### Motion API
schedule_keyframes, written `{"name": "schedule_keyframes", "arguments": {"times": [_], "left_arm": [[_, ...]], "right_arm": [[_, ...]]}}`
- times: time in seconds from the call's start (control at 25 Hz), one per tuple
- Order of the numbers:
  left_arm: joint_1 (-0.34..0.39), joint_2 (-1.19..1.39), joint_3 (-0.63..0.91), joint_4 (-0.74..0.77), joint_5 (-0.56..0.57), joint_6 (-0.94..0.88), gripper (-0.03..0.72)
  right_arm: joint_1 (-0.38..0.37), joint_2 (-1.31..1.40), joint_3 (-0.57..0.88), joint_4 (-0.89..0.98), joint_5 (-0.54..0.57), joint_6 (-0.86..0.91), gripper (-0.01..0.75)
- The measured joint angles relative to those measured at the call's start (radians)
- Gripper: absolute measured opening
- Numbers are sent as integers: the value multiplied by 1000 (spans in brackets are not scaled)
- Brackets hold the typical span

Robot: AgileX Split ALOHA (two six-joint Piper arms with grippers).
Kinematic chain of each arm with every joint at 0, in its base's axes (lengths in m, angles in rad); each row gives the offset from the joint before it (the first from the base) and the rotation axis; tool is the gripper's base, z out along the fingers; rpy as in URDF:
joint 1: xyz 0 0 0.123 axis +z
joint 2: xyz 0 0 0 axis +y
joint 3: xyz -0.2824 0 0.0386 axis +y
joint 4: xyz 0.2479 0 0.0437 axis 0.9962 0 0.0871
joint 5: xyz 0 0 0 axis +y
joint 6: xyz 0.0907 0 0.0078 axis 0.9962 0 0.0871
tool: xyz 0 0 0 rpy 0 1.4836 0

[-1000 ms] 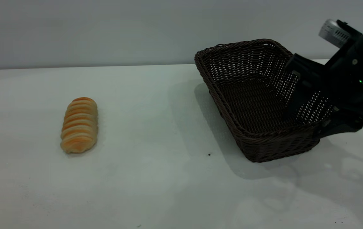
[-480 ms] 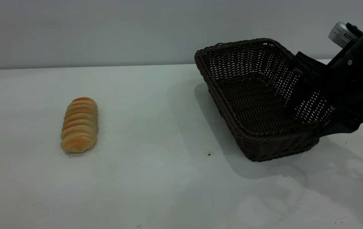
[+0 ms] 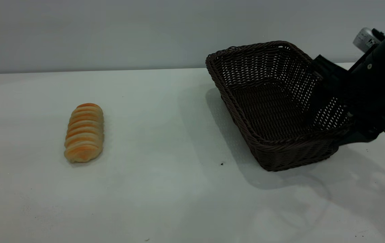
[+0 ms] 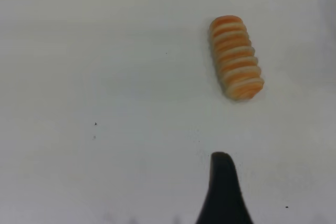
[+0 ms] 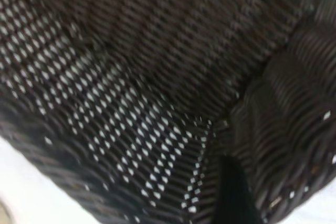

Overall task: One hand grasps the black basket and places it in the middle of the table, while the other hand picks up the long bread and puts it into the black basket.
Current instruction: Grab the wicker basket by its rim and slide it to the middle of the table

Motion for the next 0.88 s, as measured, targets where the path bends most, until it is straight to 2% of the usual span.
{"name": "schedule_keyframes", "arguments": {"times": [0.4, 0.64, 0.88], "left_arm": [[0, 0, 0, -1, 0, 0, 568], [0, 0, 0, -1, 0, 0, 568], [0, 0, 0, -1, 0, 0, 568]], "right_arm": [[0, 23, 0, 0, -13, 27, 505], [0, 54, 0, 1, -71, 55, 505], [0, 149, -59, 15, -93, 60, 505]]}}
